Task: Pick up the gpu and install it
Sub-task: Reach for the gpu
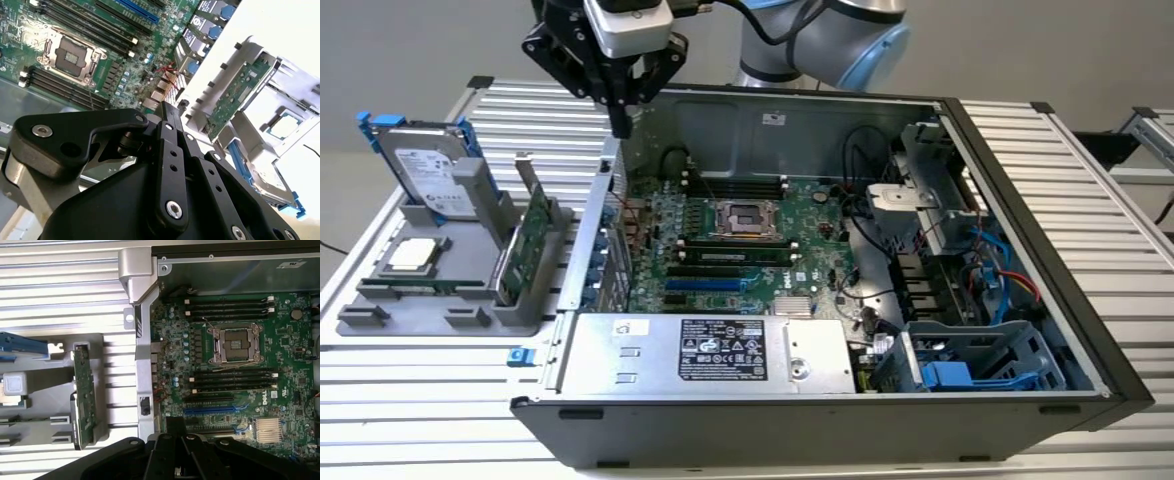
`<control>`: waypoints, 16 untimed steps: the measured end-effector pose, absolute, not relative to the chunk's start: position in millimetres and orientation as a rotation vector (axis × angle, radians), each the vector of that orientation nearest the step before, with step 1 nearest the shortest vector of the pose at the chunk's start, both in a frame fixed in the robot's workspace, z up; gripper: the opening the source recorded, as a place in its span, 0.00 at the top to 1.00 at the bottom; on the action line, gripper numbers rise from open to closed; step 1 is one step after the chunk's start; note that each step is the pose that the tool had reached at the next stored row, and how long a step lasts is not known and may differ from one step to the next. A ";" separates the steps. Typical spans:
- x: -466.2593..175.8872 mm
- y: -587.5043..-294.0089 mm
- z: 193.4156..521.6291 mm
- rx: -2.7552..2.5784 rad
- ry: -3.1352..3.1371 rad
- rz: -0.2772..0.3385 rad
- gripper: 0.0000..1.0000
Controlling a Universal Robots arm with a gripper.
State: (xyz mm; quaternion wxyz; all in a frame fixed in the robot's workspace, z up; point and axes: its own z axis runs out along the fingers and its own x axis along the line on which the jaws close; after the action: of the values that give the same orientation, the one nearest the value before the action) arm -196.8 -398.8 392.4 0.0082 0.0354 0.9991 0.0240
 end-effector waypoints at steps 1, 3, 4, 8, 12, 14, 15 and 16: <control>-197.4 -398.8 392.4 0.111 3.122 0.075 1.00; -198.6 -398.8 392.4 0.111 3.122 0.075 1.00; -199.2 -398.8 392.4 0.111 3.122 0.075 1.00; -201.4 -398.8 392.4 0.111 3.122 0.075 1.00; -203.5 -398.8 392.4 0.111 3.122 0.075 1.00; -204.5 -398.8 392.4 0.111 3.122 0.075 1.00; -205.1 -398.8 392.4 0.111 3.122 0.075 1.00; -205.6 -398.8 392.4 0.111 3.122 0.075 1.00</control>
State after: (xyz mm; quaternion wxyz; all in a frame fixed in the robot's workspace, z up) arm -205.6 -398.8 392.4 0.0082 0.0354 0.9991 0.0240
